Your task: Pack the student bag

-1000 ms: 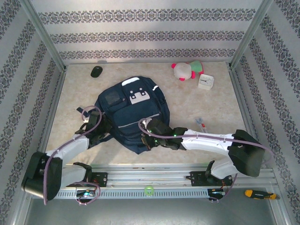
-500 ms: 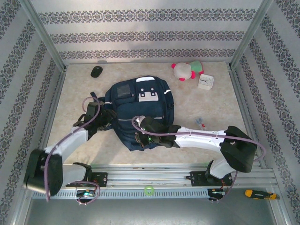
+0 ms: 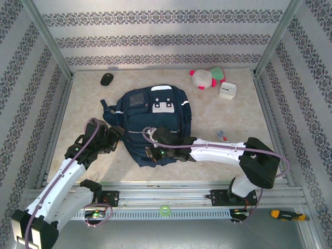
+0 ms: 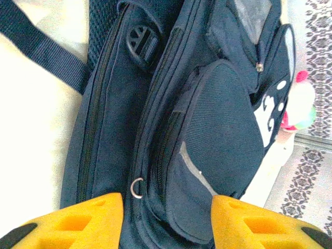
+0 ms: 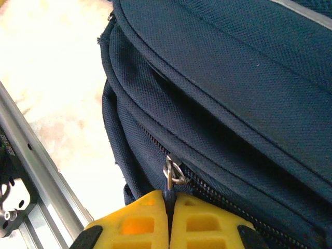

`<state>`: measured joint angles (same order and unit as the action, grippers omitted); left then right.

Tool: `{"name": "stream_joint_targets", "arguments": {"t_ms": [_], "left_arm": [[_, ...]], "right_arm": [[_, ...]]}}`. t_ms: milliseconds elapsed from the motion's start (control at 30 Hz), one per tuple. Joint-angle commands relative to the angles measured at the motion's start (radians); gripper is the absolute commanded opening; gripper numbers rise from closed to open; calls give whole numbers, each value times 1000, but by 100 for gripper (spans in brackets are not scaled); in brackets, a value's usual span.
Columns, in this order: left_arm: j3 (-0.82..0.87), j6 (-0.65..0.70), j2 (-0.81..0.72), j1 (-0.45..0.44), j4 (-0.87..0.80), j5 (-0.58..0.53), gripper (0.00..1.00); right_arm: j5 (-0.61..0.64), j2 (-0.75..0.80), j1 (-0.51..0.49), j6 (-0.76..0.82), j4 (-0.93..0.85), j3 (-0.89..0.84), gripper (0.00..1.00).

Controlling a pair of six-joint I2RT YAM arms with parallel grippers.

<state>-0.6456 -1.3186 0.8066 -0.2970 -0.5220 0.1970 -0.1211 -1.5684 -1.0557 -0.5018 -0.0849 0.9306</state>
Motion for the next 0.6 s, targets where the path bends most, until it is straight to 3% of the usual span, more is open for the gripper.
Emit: {"name": "stream_joint_targets", "arguments": {"t_ms": [0,267,567], "left_arm": [[-110,-323,64,-121,-175,-11,44],[-124,-497,152,-284,-137,-15,41],[-101,-590,179,-335,-173,-57,39]], "right_arm": [[-28,-5,5,10,37,36,0],[-12,7,5,18,38,27,0],[-15,2,5,24,47,35,0]]}}
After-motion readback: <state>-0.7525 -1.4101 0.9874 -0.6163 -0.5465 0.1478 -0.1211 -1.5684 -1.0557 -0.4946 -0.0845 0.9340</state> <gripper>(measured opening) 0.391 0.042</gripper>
